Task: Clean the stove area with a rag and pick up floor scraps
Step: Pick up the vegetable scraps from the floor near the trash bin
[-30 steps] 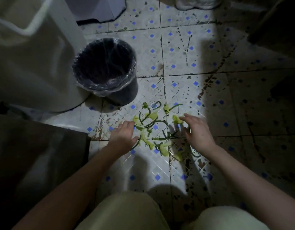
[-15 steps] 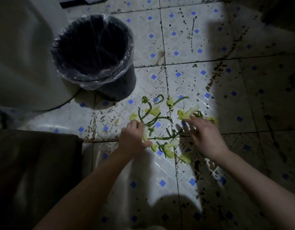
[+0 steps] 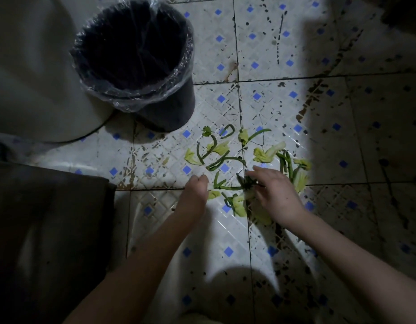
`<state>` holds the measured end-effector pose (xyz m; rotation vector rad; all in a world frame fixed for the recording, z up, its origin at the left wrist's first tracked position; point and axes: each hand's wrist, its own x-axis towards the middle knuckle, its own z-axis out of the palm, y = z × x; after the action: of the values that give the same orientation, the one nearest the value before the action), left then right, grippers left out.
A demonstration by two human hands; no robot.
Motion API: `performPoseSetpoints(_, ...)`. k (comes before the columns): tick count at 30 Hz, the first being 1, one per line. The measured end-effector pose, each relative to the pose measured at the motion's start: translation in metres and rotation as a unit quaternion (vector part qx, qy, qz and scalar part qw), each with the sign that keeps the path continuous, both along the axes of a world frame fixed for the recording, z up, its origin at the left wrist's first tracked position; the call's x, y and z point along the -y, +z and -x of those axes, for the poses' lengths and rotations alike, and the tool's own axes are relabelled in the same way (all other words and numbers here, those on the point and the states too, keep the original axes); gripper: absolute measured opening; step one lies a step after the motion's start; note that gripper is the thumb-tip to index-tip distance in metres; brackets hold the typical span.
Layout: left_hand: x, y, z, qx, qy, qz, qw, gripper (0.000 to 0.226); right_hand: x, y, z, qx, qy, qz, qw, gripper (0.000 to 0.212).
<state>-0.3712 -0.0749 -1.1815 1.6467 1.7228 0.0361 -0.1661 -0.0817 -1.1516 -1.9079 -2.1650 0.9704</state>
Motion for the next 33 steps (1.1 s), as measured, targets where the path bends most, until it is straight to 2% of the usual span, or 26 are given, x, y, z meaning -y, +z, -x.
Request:
performPoseSetpoints(5,0.000,-0.001,0.011,0.018,-0.027,-0.034,0.999,0.015,-0.014,0.000,0.013,0.006,0.044,-0.016,0.999,0.040)
performPoseSetpoints(9,-0.003,0.003,0.023,0.008,-0.062,-0.123,0.990,0.013,-0.033,0.001,0.026,-0.004,0.080,-0.044,0.996,0.035)
performPoseSetpoints(18,-0.017,0.020,0.047,-0.020,-0.053,-0.175,0.983,0.015,-0.089,-0.037,0.066,0.115,0.237,-0.024,0.964,0.072)
performPoseSetpoints(21,-0.017,0.022,0.055,-0.021,-0.038,-0.166,0.985,0.014,-0.094,-0.046,0.070,0.126,0.247,-0.020,0.960,0.064)
performPoseSetpoints(25,-0.015,0.024,0.060,-0.020,-0.036,-0.166,0.985,0.018,-0.084,-0.047,0.069,0.138,0.262,-0.083,0.952,0.049)
performPoseSetpoints(29,-0.017,0.032,0.058,-0.010,-0.042,-0.173,0.984,0.018,-0.072,-0.043,0.064,0.135,0.262,-0.090,0.951,0.038)
performPoseSetpoints(33,-0.017,0.045,0.057,-0.010,-0.039,-0.184,0.982,0.020,-0.069,-0.036,0.057,0.130,0.222,-0.080,0.963,0.042)
